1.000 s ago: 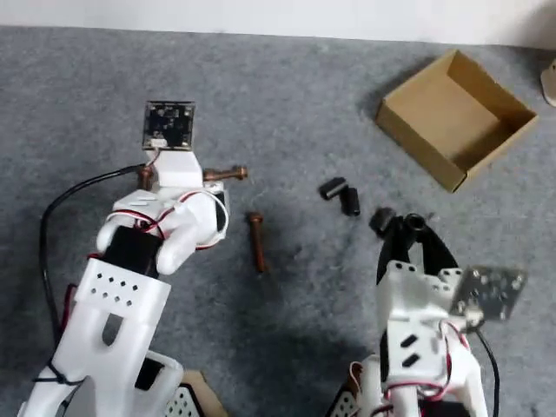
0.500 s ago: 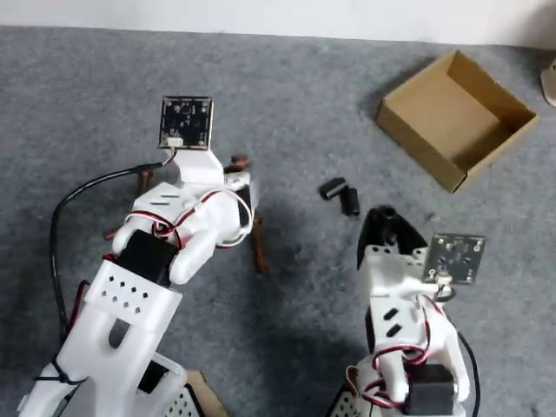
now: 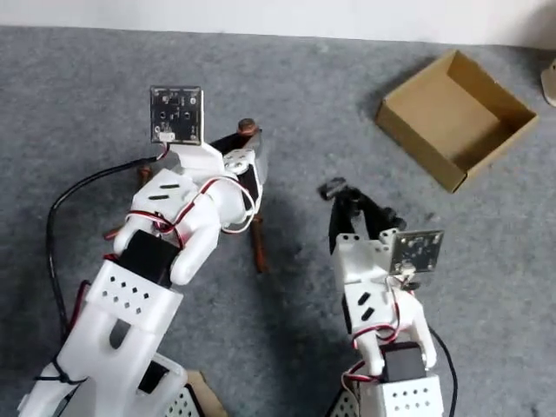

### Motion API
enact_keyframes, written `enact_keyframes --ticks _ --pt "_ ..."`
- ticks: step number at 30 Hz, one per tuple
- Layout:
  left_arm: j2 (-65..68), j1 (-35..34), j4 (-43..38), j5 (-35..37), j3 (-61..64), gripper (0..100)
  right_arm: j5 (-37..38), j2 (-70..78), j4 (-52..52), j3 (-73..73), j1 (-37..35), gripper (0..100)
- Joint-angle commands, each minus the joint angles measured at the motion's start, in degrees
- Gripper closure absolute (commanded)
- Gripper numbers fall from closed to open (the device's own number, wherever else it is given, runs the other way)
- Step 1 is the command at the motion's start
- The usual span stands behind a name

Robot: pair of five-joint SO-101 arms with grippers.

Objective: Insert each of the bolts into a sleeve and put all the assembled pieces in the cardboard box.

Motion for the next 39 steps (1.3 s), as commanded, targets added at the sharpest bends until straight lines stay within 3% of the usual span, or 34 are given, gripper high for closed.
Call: enact_keyframes --ticks 1,13,39 --pt "-1.3 2.5 -1.8 0.6 -3.0 99 0.1 -0.9 -5.0 2.2 -2.2 99.4" --pt "-1.3 13.3 -13.4 -4.0 4.1 99 -0.3 -0.9 -4.9 3.0 -8.7 99.4" --pt "-1.3 15.2 -7.3 -4.0 -5.3 99 -0.4 -0.8 -2.9 7.2 -9.5 99.4"
